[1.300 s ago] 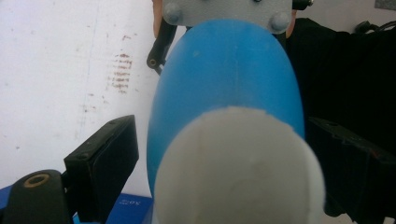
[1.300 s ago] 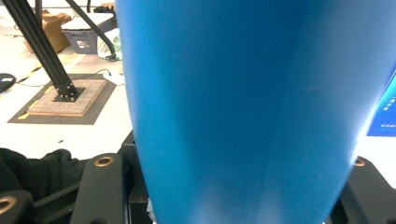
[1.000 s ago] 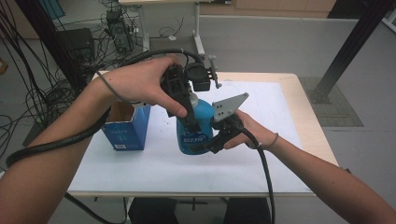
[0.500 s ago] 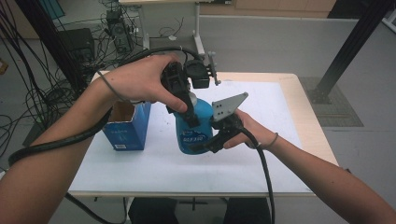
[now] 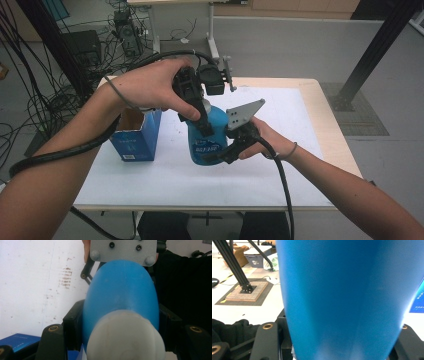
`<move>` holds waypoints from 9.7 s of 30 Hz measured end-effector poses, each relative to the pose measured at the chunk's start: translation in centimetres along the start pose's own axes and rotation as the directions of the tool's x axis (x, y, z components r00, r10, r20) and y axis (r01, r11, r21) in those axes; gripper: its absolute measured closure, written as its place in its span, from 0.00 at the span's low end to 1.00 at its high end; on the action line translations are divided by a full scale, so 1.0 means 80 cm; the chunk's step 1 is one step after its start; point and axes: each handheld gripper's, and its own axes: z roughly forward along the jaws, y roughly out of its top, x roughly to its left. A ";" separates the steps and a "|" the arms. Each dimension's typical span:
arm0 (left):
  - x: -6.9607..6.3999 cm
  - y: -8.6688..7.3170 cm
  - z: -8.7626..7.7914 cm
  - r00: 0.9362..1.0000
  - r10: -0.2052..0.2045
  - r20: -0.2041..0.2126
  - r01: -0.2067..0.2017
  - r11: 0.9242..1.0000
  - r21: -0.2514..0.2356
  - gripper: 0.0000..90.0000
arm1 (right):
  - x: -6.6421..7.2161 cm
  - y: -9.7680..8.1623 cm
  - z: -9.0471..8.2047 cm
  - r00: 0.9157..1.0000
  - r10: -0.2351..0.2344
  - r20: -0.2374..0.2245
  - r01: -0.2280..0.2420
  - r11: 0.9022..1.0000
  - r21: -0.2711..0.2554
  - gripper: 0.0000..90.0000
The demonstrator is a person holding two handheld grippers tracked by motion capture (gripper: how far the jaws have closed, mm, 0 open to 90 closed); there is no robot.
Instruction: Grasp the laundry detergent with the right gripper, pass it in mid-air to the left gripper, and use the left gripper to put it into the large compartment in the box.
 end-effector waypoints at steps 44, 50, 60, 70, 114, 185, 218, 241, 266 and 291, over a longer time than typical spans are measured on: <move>-0.005 -0.001 0.001 1.000 -0.013 -0.013 0.013 1.000 0.011 0.41 | 0.001 0.000 0.001 1.000 -0.011 0.002 0.011 1.000 0.004 0.44; -0.005 0.000 0.001 1.000 -0.012 -0.012 0.012 1.000 0.010 0.41 | 0.001 0.000 0.000 1.000 -0.011 0.004 0.011 1.000 0.005 0.44; -0.005 0.000 0.002 1.000 -0.014 -0.014 0.014 1.000 0.007 0.41 | 0.002 -0.001 0.000 1.000 -0.009 0.004 0.009 1.000 0.005 0.44; -0.004 0.000 0.002 1.000 -0.015 -0.014 0.015 1.000 0.011 0.41 | 0.002 -0.001 0.001 1.000 -0.007 0.001 0.007 1.000 0.002 0.44; -0.007 0.014 0.006 0.999 -0.008 -0.043 0.011 0.998 0.063 0.41 | -0.002 -0.010 -0.001 1.000 -0.016 0.024 0.016 1.000 -0.020 0.43; 0.016 -0.013 0.006 0.979 -0.197 -0.048 0.201 0.973 0.110 0.42 | -0.012 -0.091 -0.124 0.954 0.146 0.260 -0.277 0.760 0.588 0.11; 0.045 0.013 -0.039 0.824 -0.534 -0.191 0.549 0.835 0.035 0.42 | -0.001 -0.146 -0.129 0.866 0.178 0.467 -0.479 0.563 0.674 0.06; 0.107 -0.032 -0.154 0.612 -0.769 -0.185 0.764 0.635 -0.112 0.42 | 0.003 -0.140 -0.120 0.853 0.224 0.472 -0.513 0.528 0.677 0.06; 0.152 -0.141 -0.195 0.275 -0.921 -0.275 0.933 0.325 -0.152 0.42 | -0.004 -0.139 -0.113 0.853 0.238 0.465 -0.512 0.556 0.655 0.06; 0.176 -0.184 -0.118 0.225 -0.943 -0.246 0.956 0.262 -0.130 0.42 | -0.004 -0.146 -0.116 0.844 0.257 0.471 -0.527 0.560 0.639 0.06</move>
